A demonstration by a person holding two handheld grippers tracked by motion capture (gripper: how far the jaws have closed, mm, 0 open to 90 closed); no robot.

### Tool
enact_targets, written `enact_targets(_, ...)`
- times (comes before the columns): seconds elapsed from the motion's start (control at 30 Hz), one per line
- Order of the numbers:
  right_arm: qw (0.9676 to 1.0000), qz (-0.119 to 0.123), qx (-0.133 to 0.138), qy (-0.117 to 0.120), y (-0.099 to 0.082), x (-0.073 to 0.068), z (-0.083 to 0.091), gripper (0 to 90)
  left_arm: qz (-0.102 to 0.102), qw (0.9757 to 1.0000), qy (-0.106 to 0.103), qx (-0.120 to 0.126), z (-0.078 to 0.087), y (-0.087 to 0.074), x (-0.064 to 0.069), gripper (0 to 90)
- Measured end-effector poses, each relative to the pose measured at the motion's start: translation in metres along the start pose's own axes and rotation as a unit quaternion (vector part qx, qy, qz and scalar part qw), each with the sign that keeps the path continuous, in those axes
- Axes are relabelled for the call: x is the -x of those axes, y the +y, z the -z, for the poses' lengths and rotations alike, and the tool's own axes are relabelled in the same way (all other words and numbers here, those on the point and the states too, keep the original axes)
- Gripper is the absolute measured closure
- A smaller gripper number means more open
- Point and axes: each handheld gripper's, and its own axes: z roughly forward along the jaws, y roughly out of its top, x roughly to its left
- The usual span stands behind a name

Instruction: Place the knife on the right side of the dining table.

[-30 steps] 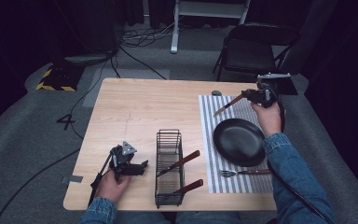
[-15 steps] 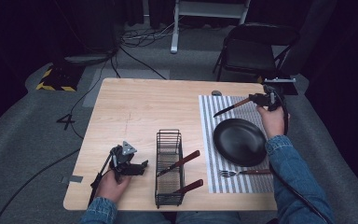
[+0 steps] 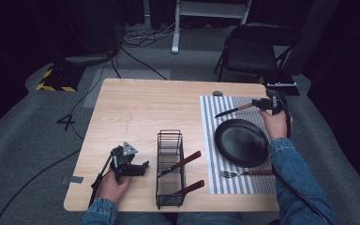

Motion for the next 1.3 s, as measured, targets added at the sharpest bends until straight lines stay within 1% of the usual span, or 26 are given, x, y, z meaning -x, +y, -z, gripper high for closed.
enact_targets(0.3,0.9997,-0.016,-0.017,0.000,-0.009,0.010,-0.010,51.3,0.002,1.0000,-0.001,0.000,0.000,0.000,0.000,14.8)
enact_targets(0.47,0.9995,-0.013,-0.026,-0.007,-0.013,0.012,-0.015,49.7,0.002,1.0000,-0.001,0.000,0.000,0.000,0.000,14.8)
enact_targets(0.57,0.9994,-0.016,-0.029,-0.010,-0.015,0.014,-0.019,48.5,0.002,1.0000,-0.001,0.000,0.000,0.000,0.000,14.8)
enact_targets(0.8,0.9991,-0.024,-0.035,-0.007,-0.020,0.018,-0.024,47.5,0.002,1.0000,-0.001,-0.001,0.000,0.000,0.000,14.8)
enact_targets(0.97,0.9991,-0.015,-0.040,-0.010,-0.023,0.019,-0.028,45.9,0.002,1.0000,-0.001,0.000,0.000,0.000,0.000,14.8)
enact_targets(1.3,0.9987,-0.021,-0.047,-0.007,-0.029,0.023,-0.034,44.7,0.002,1.0000,-0.001,0.000,0.000,0.000,0.000,14.8)
